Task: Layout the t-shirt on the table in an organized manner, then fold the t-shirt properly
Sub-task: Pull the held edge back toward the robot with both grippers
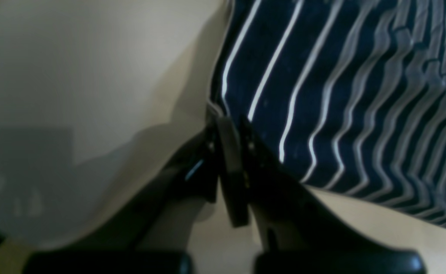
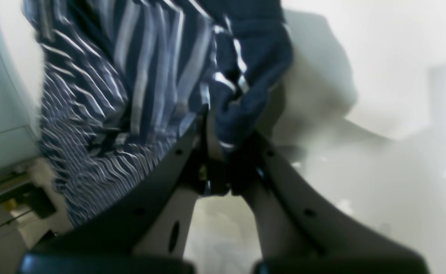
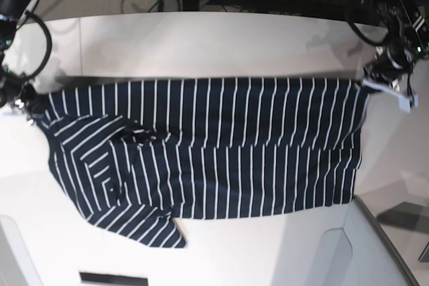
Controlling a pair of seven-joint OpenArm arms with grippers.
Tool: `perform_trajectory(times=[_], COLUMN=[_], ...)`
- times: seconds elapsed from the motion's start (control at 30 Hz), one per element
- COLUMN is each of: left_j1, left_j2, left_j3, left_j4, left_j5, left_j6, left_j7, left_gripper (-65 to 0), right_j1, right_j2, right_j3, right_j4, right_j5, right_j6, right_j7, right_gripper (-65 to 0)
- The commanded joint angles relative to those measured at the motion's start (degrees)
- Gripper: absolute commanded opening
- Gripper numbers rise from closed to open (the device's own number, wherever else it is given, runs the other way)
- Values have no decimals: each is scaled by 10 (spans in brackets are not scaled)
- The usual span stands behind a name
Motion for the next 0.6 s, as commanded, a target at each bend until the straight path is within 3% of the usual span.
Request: perform_trajectory(times=[0.0, 0.13, 0.37, 0.57], left_j1=[2, 35, 42, 45], left_j2=[-12, -12, -16, -16], left_j3=[-8, -31, -30, -26], left_j4=[11, 10, -25, -78], left_j5=[-8, -3, -2, -1], left_j6=[-2, -2, -2, -2], left_j7=[-19, -65, -80, -134], left_gripper=[-650, -650, -650, -650], right_j1=[2, -27, -54, -70], right_j2=[9, 9, -6, -13], right_j3=[2, 2, 1, 1], right_j4=[10, 10, 10, 10], right_j5=[9, 9, 8, 7], right_j6=[4, 4, 4, 4], right_j7=[8, 15, 15, 15], right_gripper=[-650, -650, -650, -650])
